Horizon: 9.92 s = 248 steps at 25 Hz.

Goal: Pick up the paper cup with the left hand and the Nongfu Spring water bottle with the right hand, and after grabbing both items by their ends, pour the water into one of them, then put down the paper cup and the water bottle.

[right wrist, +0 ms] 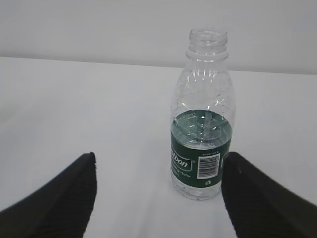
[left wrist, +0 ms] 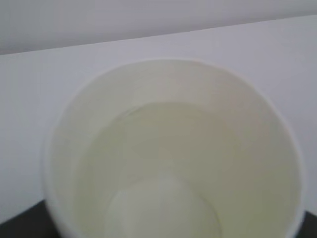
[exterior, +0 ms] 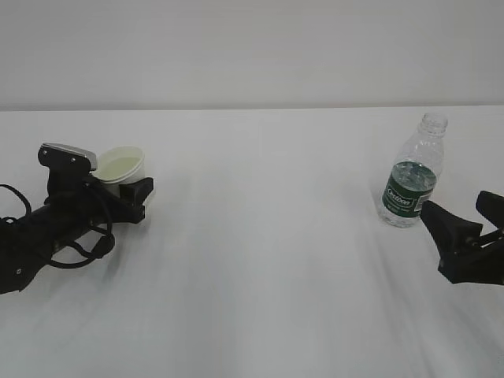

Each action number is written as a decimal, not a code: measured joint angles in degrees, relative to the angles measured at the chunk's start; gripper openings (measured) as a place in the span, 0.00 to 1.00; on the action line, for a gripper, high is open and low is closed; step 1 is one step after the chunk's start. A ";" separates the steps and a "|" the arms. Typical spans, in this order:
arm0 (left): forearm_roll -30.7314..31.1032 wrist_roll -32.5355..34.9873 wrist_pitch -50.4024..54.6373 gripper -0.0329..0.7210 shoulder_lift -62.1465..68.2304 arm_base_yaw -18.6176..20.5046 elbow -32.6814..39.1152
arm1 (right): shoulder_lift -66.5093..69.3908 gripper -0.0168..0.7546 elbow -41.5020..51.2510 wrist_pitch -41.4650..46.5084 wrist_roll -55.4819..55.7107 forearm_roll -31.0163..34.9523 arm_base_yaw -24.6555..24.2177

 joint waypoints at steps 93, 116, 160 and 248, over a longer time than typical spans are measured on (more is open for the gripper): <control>-1.73 0.53 3.94 0.96 -17.05 0.00 19.34 | 0.00 0.78 0.00 0.00 0.31 -0.10 0.00; -3.45 0.53 18.75 0.92 -37.87 0.00 21.46 | 0.00 0.78 0.00 0.00 1.94 0.26 0.00; -3.61 0.57 65.62 0.88 -79.79 0.00 15.78 | -47.19 0.78 -14.26 62.01 -23.71 23.28 0.00; -14.23 0.66 128.33 0.75 -119.65 0.00 17.29 | -90.94 0.73 -21.66 131.07 -3.75 2.52 -15.76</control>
